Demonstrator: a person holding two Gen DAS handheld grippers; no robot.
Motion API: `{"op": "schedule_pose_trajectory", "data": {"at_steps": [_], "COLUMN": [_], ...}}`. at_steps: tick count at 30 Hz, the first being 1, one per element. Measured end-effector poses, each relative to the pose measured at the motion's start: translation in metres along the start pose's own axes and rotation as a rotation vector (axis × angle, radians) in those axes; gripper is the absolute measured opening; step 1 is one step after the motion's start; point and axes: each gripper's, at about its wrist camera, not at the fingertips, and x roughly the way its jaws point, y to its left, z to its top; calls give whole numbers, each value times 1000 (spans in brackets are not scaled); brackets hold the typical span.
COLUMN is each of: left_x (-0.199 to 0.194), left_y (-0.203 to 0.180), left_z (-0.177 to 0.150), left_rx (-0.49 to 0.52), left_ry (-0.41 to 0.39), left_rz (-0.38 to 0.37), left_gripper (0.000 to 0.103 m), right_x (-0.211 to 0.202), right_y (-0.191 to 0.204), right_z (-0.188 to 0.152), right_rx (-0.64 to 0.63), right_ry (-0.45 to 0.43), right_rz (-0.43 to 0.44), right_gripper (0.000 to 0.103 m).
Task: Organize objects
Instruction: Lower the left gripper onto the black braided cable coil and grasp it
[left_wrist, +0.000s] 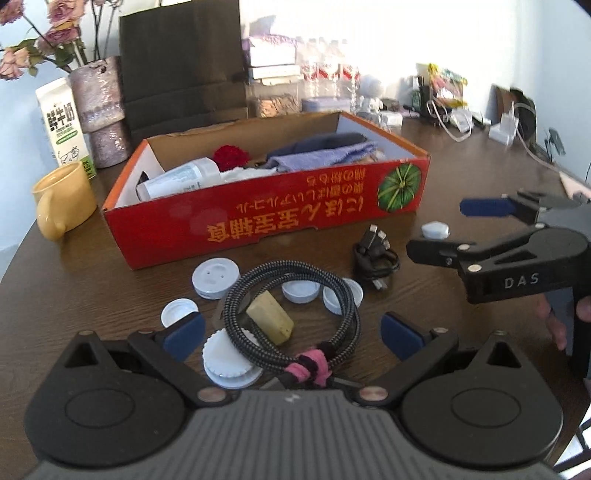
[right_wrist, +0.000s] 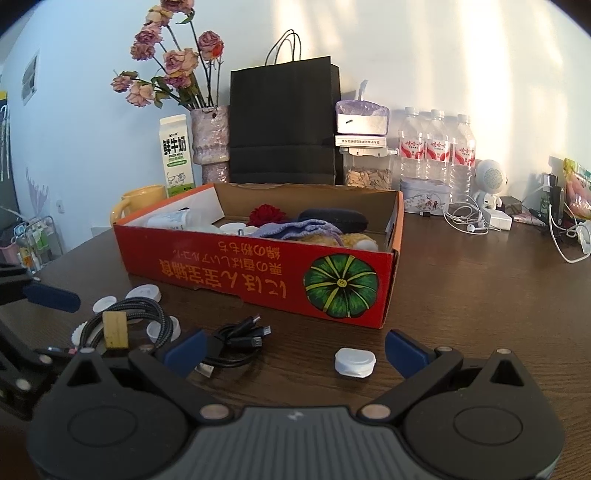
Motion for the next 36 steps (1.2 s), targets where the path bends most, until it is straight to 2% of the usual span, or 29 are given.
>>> {"op": "schedule_pose_trajectory", "data": {"at_steps": [5, 20, 26, 28, 30, 36], "left_x": [10, 35, 38, 37, 35, 26], "left_y": [0, -3, 3, 4, 2, 3], "left_z": [0, 9, 9, 8, 6, 4], "left_rx": [14, 13, -36, -43, -31, -52], "left_ry": [44, 66, 50, 46, 40, 2], "left_rz": [-13, -3, 3, -4, 0, -7], "left_gripper": [103, 103, 103, 101, 93, 90], "right_x": [0, 0, 0, 1, 1, 1], "right_y": [2, 0, 1, 2, 2, 2], "right_z": [-1, -1, -1, -2, -2, -2], "right_rx": [-11, -1, -1, -1, -1, 0], "right_ry": [0, -3, -1, 1, 1, 4], "right_rz": [-1, -1, 0, 1, 1, 1], "right_gripper": [103, 103, 103, 103, 103, 103]}}
